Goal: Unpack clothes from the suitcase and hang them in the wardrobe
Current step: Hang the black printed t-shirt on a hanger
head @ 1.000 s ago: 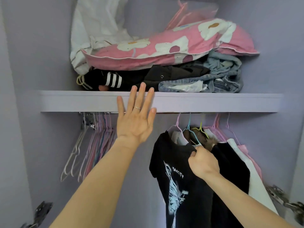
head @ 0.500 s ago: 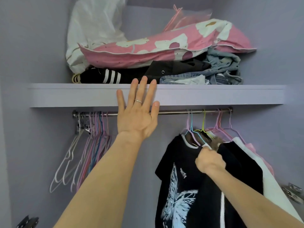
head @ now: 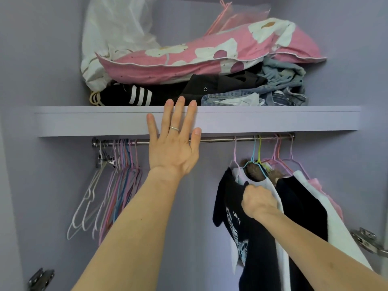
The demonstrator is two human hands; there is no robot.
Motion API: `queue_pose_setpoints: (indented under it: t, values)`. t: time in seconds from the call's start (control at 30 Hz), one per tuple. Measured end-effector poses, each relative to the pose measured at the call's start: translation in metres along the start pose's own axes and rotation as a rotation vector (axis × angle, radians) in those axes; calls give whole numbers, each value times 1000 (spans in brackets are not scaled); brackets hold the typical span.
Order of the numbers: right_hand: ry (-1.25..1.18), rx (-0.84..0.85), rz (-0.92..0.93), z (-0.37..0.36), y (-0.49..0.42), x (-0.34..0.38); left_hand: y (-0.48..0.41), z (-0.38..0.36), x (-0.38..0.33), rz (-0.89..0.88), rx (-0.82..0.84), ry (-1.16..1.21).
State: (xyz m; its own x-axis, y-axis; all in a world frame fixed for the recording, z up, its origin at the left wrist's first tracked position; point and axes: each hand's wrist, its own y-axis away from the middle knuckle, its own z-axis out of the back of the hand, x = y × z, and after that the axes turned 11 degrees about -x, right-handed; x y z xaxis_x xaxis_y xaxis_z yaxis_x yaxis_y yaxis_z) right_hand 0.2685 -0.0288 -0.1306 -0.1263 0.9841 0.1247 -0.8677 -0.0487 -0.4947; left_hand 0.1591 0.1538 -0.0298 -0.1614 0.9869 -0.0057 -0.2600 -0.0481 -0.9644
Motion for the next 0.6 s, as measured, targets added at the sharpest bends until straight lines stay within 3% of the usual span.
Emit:
queue_pose_setpoints:
  t: [0.23,0.43,0.6]
  values:
    - [-35,143,0,44,11,-19,4,9,-2,26,123,-1]
    - [-170,274,73,119,59,-34,0,48,-10,133,466,45]
    - [-337,331,51,205,113,-64,-3,118,-32,154,636,142]
